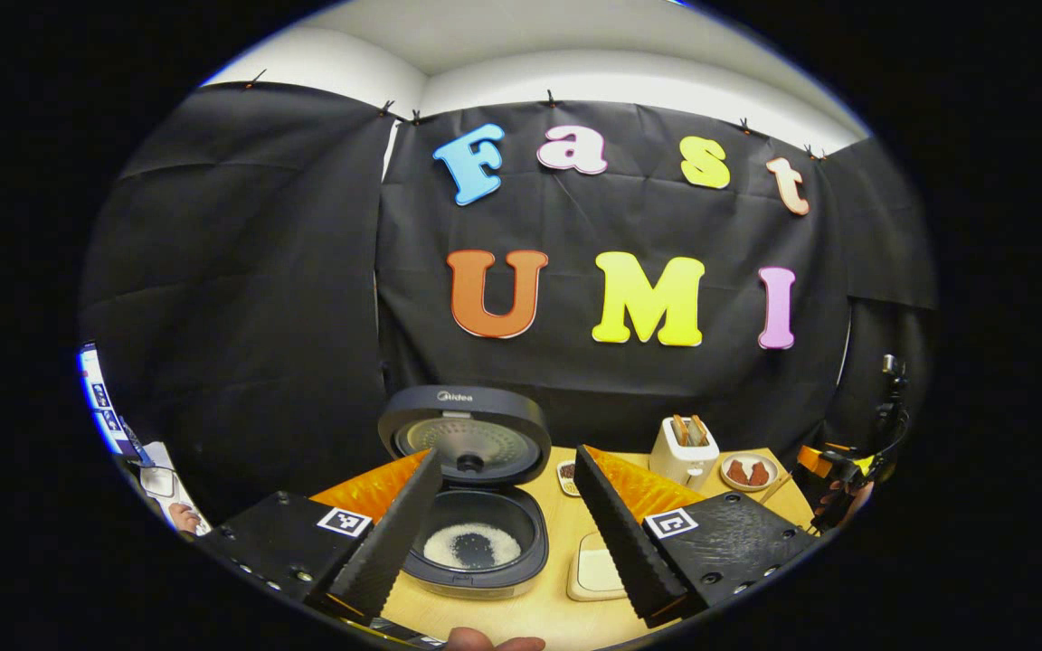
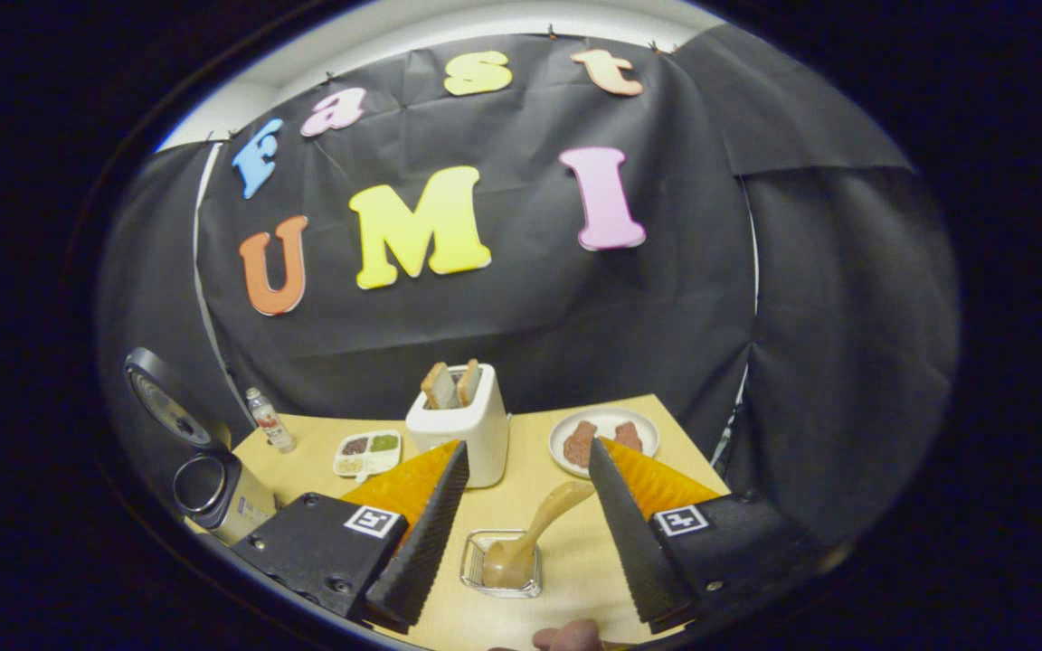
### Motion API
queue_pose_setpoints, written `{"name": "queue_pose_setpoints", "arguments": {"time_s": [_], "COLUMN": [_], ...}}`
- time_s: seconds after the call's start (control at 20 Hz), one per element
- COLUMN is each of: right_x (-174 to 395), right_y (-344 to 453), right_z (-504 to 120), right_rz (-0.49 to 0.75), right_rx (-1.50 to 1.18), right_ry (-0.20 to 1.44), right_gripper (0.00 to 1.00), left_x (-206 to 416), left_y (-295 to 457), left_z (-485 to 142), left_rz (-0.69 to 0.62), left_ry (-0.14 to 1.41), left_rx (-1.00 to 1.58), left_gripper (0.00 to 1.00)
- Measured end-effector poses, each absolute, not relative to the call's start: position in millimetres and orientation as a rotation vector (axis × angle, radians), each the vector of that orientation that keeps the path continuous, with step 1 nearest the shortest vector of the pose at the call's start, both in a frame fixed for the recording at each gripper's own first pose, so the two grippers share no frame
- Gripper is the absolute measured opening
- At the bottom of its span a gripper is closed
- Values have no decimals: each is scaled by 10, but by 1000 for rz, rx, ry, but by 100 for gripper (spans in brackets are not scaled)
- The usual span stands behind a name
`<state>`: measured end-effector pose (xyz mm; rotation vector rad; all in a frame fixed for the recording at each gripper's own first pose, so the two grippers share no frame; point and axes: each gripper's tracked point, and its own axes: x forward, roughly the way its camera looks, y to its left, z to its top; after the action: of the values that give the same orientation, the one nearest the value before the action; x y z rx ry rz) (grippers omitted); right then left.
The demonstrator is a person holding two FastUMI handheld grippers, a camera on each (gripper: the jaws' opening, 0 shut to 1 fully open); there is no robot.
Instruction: Close the left gripper, press the button to open the rice cooker; take a wooden spoon from the chopstick holder with the right hand, scoop a spoonful of rice and pour it into the rice cooker, then put the wooden spoon back into the chopstick holder.
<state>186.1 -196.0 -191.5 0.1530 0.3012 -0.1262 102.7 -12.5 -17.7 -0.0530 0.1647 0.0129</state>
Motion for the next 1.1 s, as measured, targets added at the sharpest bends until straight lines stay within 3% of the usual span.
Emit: {"name": "queue_pose_setpoints", "arguments": {"time_s": [0.15,0.55,0.85,1.1], "right_x": [1688,1092,653,557], "right_y": [-1728,-1260,-1256,-1345], "right_z": [-1492,-927,-1157,-1196], "right_rz": [-94,-51,-81,-129], "right_rx": [127,59,17,27], "right_ry": [237,179,250,275], "right_gripper": [100,100,98,100], "left_x": [1223,2086,2652,2768], "left_y": [63,399,478,540], "left_z": [-2,57,-324,-565], "left_rz": [21,35,10,17], "left_ry": [134,199,335,424], "left_rx": [-87,-109,-52,-25], "left_gripper": [95,94,95,96]}}
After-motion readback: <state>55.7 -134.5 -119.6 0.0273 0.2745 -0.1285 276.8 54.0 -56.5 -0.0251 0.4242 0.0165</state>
